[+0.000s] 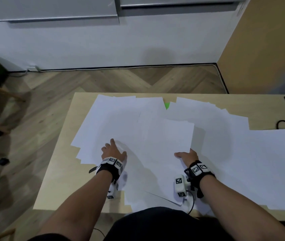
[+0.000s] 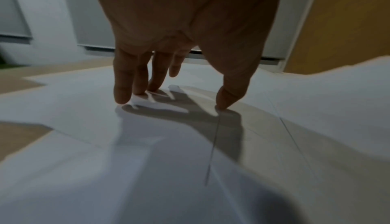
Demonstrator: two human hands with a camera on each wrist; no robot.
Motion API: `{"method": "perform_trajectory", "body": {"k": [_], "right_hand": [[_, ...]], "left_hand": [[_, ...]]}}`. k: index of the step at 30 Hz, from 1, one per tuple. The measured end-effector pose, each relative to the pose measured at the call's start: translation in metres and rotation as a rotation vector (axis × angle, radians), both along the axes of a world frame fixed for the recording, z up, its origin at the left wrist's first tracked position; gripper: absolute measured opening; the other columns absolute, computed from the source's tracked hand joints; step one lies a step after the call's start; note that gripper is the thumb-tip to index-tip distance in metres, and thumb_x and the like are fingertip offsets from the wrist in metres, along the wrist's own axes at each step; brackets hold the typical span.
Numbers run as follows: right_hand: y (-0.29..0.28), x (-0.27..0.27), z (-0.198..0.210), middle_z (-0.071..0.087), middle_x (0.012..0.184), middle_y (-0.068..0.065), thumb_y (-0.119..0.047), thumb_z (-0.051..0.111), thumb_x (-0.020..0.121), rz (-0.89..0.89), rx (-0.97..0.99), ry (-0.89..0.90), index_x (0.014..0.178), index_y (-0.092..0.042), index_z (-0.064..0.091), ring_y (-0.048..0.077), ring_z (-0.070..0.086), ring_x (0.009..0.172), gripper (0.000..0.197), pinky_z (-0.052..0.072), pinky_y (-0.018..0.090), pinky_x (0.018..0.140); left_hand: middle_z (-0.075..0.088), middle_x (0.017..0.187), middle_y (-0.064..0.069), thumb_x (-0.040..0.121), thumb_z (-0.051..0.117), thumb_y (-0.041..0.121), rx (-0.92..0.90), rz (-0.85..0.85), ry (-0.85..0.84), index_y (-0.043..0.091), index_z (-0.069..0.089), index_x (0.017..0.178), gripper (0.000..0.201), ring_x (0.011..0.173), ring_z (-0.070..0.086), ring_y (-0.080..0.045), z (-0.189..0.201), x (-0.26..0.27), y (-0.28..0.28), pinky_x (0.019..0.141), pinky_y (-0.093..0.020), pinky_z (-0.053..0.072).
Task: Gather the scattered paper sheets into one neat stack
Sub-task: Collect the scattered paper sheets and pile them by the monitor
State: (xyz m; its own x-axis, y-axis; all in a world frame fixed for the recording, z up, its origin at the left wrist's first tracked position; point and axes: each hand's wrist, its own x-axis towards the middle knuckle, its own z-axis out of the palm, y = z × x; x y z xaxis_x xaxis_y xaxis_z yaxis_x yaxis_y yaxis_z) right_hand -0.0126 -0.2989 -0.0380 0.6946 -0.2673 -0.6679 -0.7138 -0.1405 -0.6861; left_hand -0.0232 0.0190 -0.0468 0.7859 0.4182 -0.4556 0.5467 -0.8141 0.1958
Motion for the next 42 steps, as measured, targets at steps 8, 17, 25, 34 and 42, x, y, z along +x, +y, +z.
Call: {"method": "perform_trajectory", "body": {"k": [8, 17, 25, 34, 42], "right_hand": [[0.022, 0.004, 0.001, 0.067, 0.103, 0.009, 0.000, 0.071, 0.080, 0.095, -0.053, 0.005, 0.109, -0.004, 0.067, 0.021, 0.060, 0.091, 0.029, 0.043, 0.025, 0.081], [0.035, 0.007, -0.001, 0.067, 0.100, 0.007, -0.002, 0.067, 0.082, 0.099, -0.089, 0.003, 0.100, -0.009, 0.065, 0.023, 0.060, 0.091, 0.020, 0.044, 0.027, 0.080], [0.049, 0.012, -0.006, 0.065, 0.103, 0.006, -0.007, 0.065, 0.083, 0.105, -0.175, 0.016, 0.105, -0.009, 0.063, 0.026, 0.059, 0.094, 0.022, 0.043, 0.028, 0.081], [0.062, 0.016, -0.004, 0.063, 0.107, 0.010, -0.007, 0.060, 0.083, 0.081, -0.225, 0.028, 0.103, -0.008, 0.059, 0.027, 0.056, 0.093, 0.020, 0.039, 0.027, 0.078], [0.064, 0.013, -0.001, 0.064, 0.104, 0.012, -0.006, 0.059, 0.083, 0.062, -0.241, 0.005, 0.102, -0.005, 0.060, 0.028, 0.056, 0.089, 0.019, 0.039, 0.028, 0.075]], "left_hand": [[0.047, 0.104, -0.010, 0.071, 0.061, 0.039, 0.056, -0.062, -0.015, 0.015, 0.033, 0.127, 0.067, 0.097, 0.045, -0.031, 0.001, -0.001, -0.006, 0.065, -0.034, 0.040], [0.052, 0.120, -0.007, 0.086, 0.055, 0.048, 0.069, -0.085, -0.074, 0.014, 0.038, 0.132, 0.060, 0.110, 0.048, -0.030, 0.001, -0.002, 0.015, 0.073, -0.038, 0.045], [0.013, 0.160, -0.011, 0.059, 0.073, 0.077, 0.010, 0.399, -0.031, 0.012, 0.014, 0.153, 0.129, 0.148, 0.006, -0.032, 0.003, 0.002, 0.098, 0.115, -0.055, 0.022], [0.043, 0.127, -0.011, 0.041, 0.077, 0.080, 0.096, 0.397, 0.046, 0.008, 0.039, 0.129, 0.121, 0.123, 0.040, -0.033, 0.012, 0.009, 0.119, 0.094, -0.049, 0.043], [0.062, 0.099, -0.010, 0.070, 0.076, 0.035, -0.258, 0.512, -0.207, 0.011, 0.056, 0.110, 0.051, 0.084, 0.058, -0.032, 0.023, 0.014, 0.108, 0.075, -0.036, 0.049]]}}
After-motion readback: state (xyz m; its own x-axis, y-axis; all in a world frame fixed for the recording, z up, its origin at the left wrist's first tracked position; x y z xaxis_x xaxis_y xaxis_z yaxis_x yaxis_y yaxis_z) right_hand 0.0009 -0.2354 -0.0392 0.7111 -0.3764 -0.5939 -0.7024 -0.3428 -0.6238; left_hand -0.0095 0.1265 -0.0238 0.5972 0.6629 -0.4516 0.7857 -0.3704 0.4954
